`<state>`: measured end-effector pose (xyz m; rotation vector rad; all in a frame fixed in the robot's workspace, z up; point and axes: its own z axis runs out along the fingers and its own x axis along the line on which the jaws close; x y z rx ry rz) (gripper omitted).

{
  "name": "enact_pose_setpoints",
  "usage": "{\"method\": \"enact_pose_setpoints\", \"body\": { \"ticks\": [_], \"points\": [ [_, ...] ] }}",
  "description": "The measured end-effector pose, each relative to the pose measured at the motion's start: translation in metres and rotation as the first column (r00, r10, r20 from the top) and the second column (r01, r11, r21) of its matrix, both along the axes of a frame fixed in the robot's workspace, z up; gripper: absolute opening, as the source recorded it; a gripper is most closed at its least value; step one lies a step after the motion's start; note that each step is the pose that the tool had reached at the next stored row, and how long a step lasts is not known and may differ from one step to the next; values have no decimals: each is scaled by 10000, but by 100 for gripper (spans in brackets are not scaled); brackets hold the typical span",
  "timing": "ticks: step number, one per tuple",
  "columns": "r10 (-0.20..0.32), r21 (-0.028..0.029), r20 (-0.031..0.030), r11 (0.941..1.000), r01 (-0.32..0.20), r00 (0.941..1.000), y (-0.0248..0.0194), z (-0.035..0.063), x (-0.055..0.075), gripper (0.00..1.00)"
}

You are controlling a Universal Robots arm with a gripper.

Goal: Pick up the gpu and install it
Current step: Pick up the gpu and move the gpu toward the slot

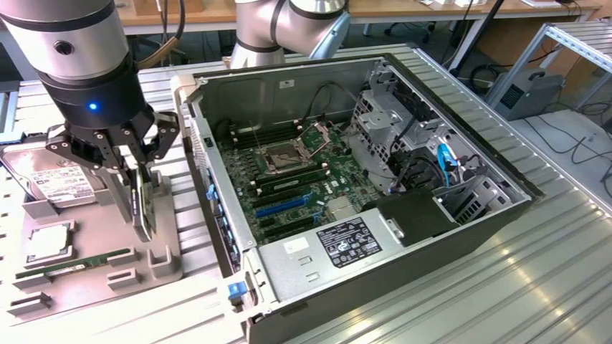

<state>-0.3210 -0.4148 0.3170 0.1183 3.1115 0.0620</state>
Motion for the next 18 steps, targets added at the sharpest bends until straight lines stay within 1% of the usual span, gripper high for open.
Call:
{"method": "enact_pose_setpoints", "body": {
  "ticks": [18],
  "points": [
    [0, 0, 0, 10000, 0, 10000, 0, 64, 0, 27]
  ]
}}
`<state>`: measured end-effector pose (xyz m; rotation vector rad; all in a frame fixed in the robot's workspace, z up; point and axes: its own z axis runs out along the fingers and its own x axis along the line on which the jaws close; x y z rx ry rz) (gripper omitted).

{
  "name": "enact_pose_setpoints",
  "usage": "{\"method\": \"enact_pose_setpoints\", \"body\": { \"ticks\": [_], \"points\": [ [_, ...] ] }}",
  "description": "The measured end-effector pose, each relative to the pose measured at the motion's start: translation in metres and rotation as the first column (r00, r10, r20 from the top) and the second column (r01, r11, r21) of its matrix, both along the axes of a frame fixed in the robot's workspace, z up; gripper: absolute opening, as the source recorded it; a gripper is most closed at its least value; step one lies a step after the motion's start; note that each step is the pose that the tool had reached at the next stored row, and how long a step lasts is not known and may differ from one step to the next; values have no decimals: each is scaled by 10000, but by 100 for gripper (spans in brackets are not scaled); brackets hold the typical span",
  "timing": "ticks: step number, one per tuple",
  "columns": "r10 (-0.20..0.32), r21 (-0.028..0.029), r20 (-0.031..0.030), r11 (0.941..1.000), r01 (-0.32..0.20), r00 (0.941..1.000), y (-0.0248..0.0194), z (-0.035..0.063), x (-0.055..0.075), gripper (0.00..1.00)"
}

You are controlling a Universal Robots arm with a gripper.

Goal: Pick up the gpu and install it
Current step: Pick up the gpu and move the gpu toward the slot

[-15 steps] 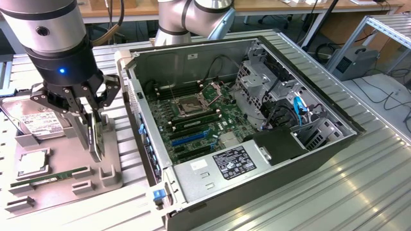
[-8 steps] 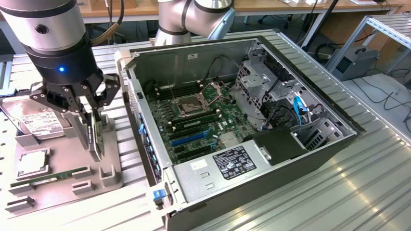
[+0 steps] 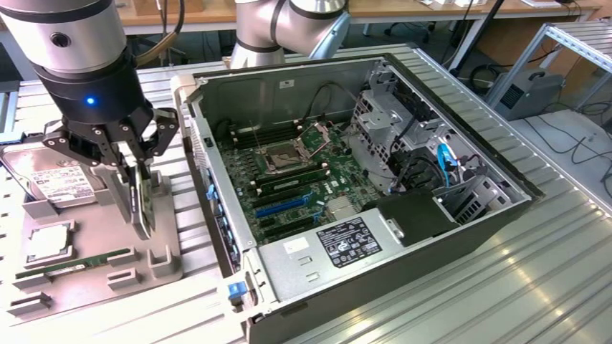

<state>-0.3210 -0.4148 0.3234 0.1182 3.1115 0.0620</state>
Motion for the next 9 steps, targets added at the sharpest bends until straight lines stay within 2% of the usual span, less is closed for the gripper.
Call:
{"method": "enact_pose_setpoints", "body": {
  "ticks": [9],
  "points": [
    [0, 0, 0, 10000, 0, 10000, 0, 44, 0, 27]
  ]
}}
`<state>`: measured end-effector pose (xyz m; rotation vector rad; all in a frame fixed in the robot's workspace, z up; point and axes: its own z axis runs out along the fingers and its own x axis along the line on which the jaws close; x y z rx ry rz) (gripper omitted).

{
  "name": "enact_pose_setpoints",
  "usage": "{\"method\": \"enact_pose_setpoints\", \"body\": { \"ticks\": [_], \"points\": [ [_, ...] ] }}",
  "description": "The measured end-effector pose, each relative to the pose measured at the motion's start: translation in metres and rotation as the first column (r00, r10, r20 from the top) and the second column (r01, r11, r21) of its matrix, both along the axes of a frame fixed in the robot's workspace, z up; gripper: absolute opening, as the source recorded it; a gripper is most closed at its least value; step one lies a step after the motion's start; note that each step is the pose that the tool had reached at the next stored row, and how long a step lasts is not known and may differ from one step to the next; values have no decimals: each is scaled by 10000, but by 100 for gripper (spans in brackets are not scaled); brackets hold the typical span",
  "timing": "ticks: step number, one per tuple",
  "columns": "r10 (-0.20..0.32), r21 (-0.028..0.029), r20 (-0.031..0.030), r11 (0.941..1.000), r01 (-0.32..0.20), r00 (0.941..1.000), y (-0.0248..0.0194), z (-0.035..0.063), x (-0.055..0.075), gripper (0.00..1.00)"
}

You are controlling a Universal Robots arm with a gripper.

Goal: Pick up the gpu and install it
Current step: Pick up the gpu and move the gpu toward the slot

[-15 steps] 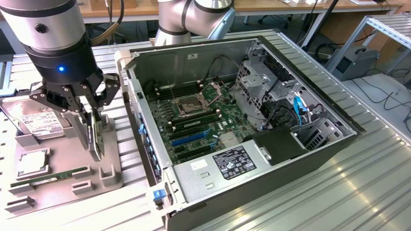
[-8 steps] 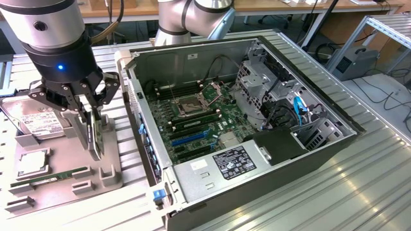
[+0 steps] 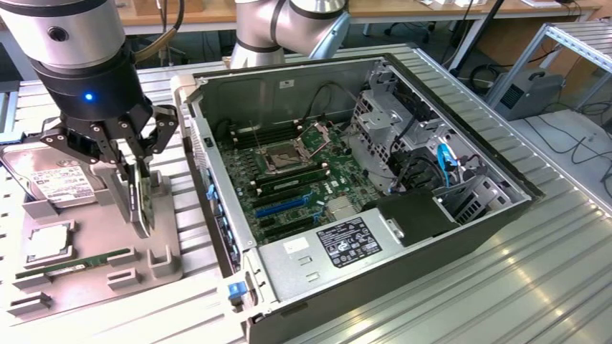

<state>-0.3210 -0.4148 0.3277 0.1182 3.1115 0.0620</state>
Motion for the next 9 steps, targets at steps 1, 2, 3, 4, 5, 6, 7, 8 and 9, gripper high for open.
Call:
{"method": "enact_pose_setpoints", "body": {
  "ticks": [1, 2, 3, 4, 5, 6, 7, 8, 9],
  "points": [
    [0, 0, 0, 10000, 0, 10000, 0, 6, 0, 27],
    [0, 0, 0, 10000, 0, 10000, 0, 9, 0, 27],
    [0, 0, 0, 10000, 0, 10000, 0, 13, 0, 27],
    [0, 1, 1, 10000, 0, 10000, 0, 17, 0, 27],
    [0, 1, 0, 10000, 0, 10000, 0, 23, 0, 27],
    [0, 0, 0, 10000, 0, 10000, 0, 27, 0, 27],
    [0, 0, 0, 10000, 0, 10000, 0, 31, 0, 27],
    [0, 0, 0, 10000, 0, 10000, 0, 35, 0, 27],
    [0, 0, 0, 10000, 0, 10000, 0, 40, 0, 27]
  ]
}}
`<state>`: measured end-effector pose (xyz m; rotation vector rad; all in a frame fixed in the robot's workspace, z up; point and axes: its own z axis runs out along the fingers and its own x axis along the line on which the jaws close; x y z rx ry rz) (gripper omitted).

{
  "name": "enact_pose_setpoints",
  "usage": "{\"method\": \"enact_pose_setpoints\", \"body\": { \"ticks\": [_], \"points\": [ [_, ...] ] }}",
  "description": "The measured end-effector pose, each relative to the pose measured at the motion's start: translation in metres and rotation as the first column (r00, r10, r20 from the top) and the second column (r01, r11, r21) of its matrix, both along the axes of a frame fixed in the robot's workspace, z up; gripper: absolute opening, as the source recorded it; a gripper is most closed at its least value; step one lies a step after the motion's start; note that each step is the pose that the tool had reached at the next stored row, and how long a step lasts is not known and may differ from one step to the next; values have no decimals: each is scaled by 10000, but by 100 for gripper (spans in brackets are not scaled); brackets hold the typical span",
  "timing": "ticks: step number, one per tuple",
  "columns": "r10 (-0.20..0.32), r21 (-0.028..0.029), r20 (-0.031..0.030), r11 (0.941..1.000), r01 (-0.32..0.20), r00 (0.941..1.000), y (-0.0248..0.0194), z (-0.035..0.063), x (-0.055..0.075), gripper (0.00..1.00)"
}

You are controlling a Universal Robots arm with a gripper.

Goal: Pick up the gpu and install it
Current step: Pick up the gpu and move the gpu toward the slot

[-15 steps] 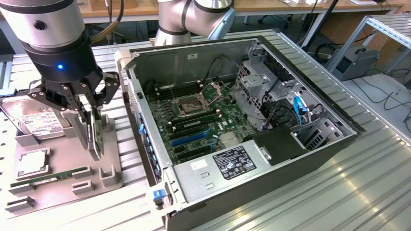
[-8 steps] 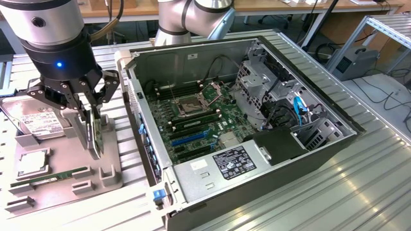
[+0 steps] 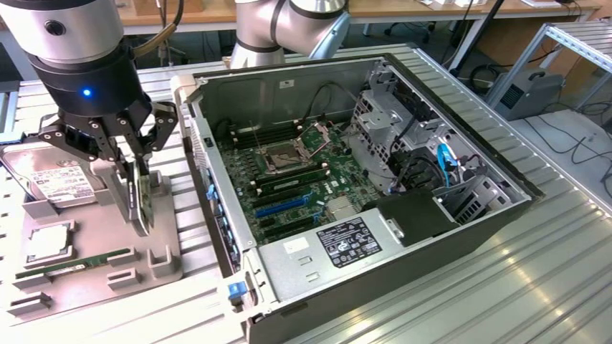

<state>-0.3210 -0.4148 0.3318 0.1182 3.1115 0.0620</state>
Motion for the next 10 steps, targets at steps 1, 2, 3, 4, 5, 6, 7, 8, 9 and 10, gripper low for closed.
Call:
{"method": "enact_pose_setpoints", "body": {
  "ticks": [1, 2, 3, 4, 5, 6, 7, 8, 9, 10],
  "points": [
    [0, 0, -1, 10000, 0, 10000, 0, 5, 0, 27],
    [0, 0, 0, 10000, 0, 10000, 0, 9, 0, 27],
    [0, 0, -1, 10000, 0, 10000, 0, 14, 0, 27],
    [0, 0, -1, 10000, 0, 10000, 0, 17, 0, 27],
    [0, 0, 0, 10000, 0, 10000, 0, 21, 0, 27],
    [0, 0, 0, 10000, 0, 10000, 0, 25, 0, 27],
    [0, 0, 0, 10000, 0, 10000, 0, 29, 0, 27],
    [-1, 0, 0, 10000, 1, 10000, 0, 33, 0, 27],
    [0, 0, -1, 10000, 0, 10000, 0, 37, 0, 27],
    [0, 0, 0, 10000, 0, 10000, 0, 40, 0, 27]
  ]
}}
